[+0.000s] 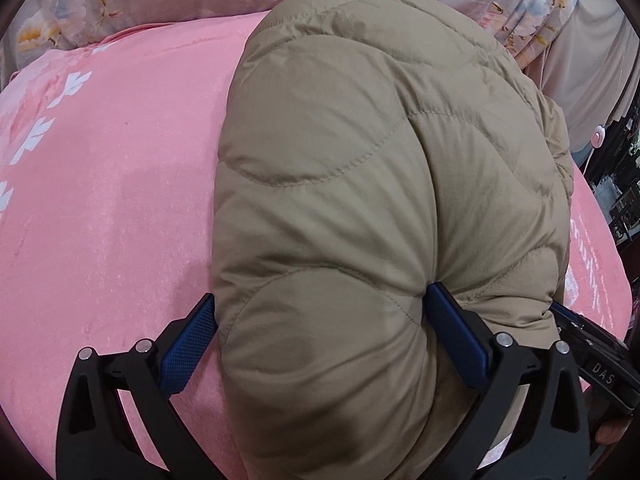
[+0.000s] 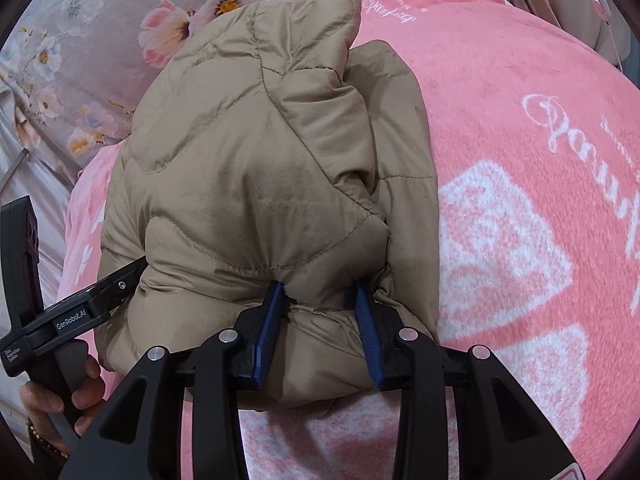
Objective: Fold large clothes
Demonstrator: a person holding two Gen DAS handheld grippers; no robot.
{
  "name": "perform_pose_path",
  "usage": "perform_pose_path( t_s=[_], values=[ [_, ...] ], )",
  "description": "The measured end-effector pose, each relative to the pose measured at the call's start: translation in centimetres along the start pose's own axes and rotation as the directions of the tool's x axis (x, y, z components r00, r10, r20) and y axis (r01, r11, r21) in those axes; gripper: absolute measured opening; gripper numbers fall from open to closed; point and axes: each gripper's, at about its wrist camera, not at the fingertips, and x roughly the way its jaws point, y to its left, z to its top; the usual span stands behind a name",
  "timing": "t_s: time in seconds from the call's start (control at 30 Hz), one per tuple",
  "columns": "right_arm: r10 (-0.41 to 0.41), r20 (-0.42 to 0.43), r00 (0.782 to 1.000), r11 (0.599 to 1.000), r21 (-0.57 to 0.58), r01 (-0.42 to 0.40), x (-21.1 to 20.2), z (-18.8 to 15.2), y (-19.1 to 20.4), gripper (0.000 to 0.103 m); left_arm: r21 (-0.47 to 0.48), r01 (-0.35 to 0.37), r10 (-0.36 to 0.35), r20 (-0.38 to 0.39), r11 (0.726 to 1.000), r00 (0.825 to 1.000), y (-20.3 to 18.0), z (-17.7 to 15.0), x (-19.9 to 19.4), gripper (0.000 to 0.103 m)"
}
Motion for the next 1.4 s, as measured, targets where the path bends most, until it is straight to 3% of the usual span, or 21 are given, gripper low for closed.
perform_pose_path(
  t_s=[0.23,0.3,0.37,0.43,0.53,0.63,0.7,0.8,0.9,0.93,1.13,1.27,1.4],
  values=[
    [-0.055,0.008,0.998,0.998,0.005,0.055,-0.6,0.0,0.8,0.034,-0.012,-0.013,0.013,-0.002,1.000,1.000,-0.2,0.0,-0.4,0.098],
    [-0.106,0.003,0.994,0.994,-0.001,0.106,-1.6,0.1,2.0,0.036,-0.024,-0.003,0.002,-0.017,1.000,1.000,0.1,0.3,-1.3,0.098],
    [-0.127,0.054,0.990,0.992,-0.018,0.128,-3.9,0.7,2.8,0.038,-0.036,0.041,-0.042,-0.021,0.999,0.999,0.2,0.9,-2.9,0.092],
    [-0.128,0.143,0.981,0.991,-0.032,0.134,-6.6,2.0,3.4,0.039,-0.056,0.079,-0.077,0.030,0.995,0.997,1.0,2.0,-5.1,0.092],
    [-0.114,0.213,0.970,0.992,-0.031,0.124,-8.2,4.6,3.6,0.040,-0.085,0.085,-0.073,0.130,0.993,0.989,2.2,4.7,-8.3,0.093],
    [-0.121,0.192,0.974,0.993,0.027,0.118,-6.6,7.1,2.2,0.040,-0.106,0.053,-0.038,0.135,0.993,0.990,2.4,6.8,-8.7,0.093],
    [-0.080,0.154,0.985,0.994,0.082,0.068,-5.2,8.0,0.7,0.042,-0.135,0.058,-0.040,0.127,0.989,0.991,2.8,7.7,-8.1,0.095],
    [-0.069,0.105,0.992,0.985,0.165,0.051,-2.9,8.9,-1.1,0.053,-0.212,0.126,-0.114,0.069,0.969,0.991,4.2,8.7,-5.3,0.096],
    [-0.085,0.061,0.995,0.985,0.154,0.075,-0.6,9.2,-1.3,0.066,-0.310,0.175,-0.187,-0.008,0.935,0.982,5.3,8.9,-1.5,0.096],
    [-0.078,0.040,0.996,0.985,0.157,0.071,0.5,9.2,-1.6,0.071,-0.320,0.164,-0.182,-0.026,0.933,0.983,5.3,9.0,-0.4,0.096],
    [0.072,0.000,0.997,0.966,0.249,-0.070,3.1,8.0,-3.6,0.085,-0.277,0.158,-0.164,0.004,0.948,0.987,5.0,8.2,0.6,0.098],
    [0.122,-0.010,0.992,0.975,0.189,-0.118,3.4,7.7,-2.8,0.087,-0.341,0.284,-0.300,0.007,0.896,0.954,7.6,6.6,0.9,0.098],
    [0.214,-0.049,0.975,0.964,0.170,-0.203,4.1,8.3,-2.5,0.088,-0.406,0.429,-0.455,0.035,0.807,0.890,10.0,5.4,2.3,0.098]
  ],
)
